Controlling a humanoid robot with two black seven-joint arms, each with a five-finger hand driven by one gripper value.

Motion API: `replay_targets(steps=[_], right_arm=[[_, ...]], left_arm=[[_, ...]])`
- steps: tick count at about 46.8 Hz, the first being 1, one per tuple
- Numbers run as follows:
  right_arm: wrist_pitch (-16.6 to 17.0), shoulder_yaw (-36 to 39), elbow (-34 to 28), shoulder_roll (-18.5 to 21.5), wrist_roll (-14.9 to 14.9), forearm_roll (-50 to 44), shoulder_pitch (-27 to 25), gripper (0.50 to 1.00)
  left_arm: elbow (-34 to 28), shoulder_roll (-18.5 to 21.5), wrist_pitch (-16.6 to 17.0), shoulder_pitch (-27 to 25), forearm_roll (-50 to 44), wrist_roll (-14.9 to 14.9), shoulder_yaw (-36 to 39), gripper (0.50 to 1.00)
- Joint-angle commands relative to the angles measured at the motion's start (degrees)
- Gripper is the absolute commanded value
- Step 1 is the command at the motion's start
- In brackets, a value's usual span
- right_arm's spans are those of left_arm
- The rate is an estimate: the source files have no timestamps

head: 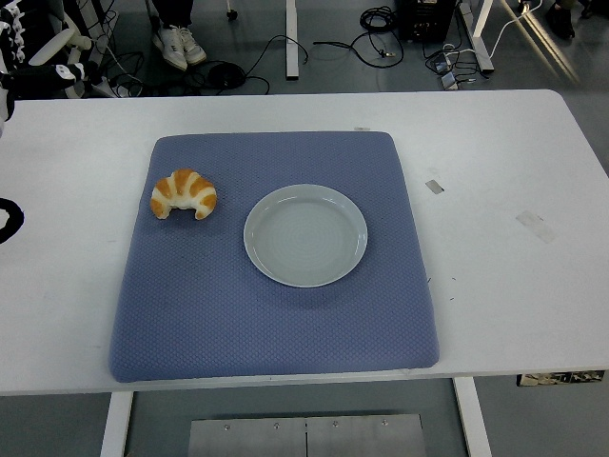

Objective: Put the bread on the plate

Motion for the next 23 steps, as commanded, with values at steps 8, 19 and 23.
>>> replay_targets(steps=[8,19,23], right_arm=[[-0.01,0.0,0.0,0.0,-0.01,0.09,0.0,1.0],[-0.01,0.0,0.0,0.0,-0.01,0.0,0.0,1.0],[-0.01,0.0,0.0,0.0,-0.01,0.0,0.0,1.0]], left_arm=[[-2.62,1.68,0.02,-5.47,7.58,5.57,7.73,0.98],[-5.0,1.86,0.19,-7.94,15.49,7.06,14.16,0.98],[-5.09,1.68,0.28,-8.47,17.42,8.47,16.79,0.98]])
